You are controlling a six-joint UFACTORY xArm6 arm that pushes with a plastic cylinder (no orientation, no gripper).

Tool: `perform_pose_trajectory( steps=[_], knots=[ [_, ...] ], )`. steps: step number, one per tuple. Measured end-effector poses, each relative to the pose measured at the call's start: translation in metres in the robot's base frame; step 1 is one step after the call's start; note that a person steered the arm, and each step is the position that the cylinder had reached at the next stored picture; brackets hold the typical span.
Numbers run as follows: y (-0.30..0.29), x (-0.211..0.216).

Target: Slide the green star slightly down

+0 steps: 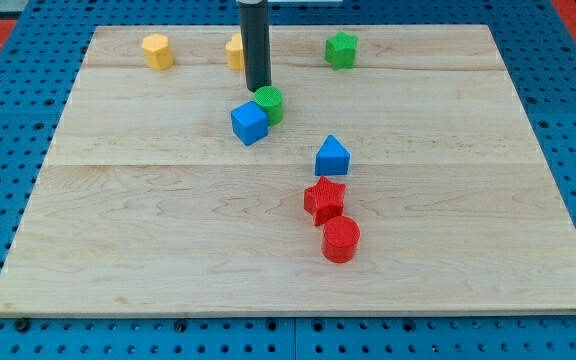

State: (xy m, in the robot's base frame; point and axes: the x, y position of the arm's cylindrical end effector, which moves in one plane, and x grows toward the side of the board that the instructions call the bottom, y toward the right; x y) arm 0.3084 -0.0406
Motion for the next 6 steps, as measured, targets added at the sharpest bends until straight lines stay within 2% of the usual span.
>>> perform_pose_trajectory(
  steps=[2, 3, 5, 6],
  knots=[
    [0.127, -0.006],
    [0.145, -0.059],
    [0.134, -0.087],
    [0.087, -0.097]
  ],
)
